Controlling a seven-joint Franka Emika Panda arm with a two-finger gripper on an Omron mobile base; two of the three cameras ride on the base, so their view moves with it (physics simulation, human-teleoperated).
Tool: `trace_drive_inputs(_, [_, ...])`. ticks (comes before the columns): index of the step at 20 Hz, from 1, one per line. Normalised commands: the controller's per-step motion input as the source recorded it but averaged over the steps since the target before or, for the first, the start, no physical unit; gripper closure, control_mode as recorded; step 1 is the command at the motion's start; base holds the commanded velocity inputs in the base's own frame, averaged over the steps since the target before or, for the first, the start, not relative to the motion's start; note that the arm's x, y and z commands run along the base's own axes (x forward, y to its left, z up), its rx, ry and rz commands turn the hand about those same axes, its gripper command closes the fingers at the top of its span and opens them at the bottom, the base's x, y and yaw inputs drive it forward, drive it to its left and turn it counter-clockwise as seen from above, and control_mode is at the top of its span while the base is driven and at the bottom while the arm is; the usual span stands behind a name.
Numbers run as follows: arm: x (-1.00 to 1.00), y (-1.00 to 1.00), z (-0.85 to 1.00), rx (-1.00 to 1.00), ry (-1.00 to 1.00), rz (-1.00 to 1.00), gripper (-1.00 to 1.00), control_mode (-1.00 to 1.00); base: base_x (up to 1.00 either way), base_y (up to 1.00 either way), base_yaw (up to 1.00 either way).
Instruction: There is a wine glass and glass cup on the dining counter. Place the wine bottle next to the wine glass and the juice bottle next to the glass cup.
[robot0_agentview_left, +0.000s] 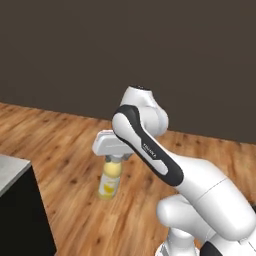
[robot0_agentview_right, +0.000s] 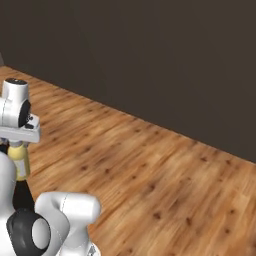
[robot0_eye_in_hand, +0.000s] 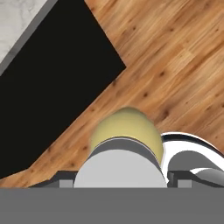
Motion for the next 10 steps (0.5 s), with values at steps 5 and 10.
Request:
trace_drive_inputs(5, [0.00, 0.00, 0.00, 0.00, 0.00, 0.00, 1.00, 1.00, 0.67, -0.22, 0.29])
trace_drive_inputs(10, [0.00, 0.00, 0.00, 0.00, 0.00, 0.00, 1.00, 1.00, 0.69, -0.30, 0.18])
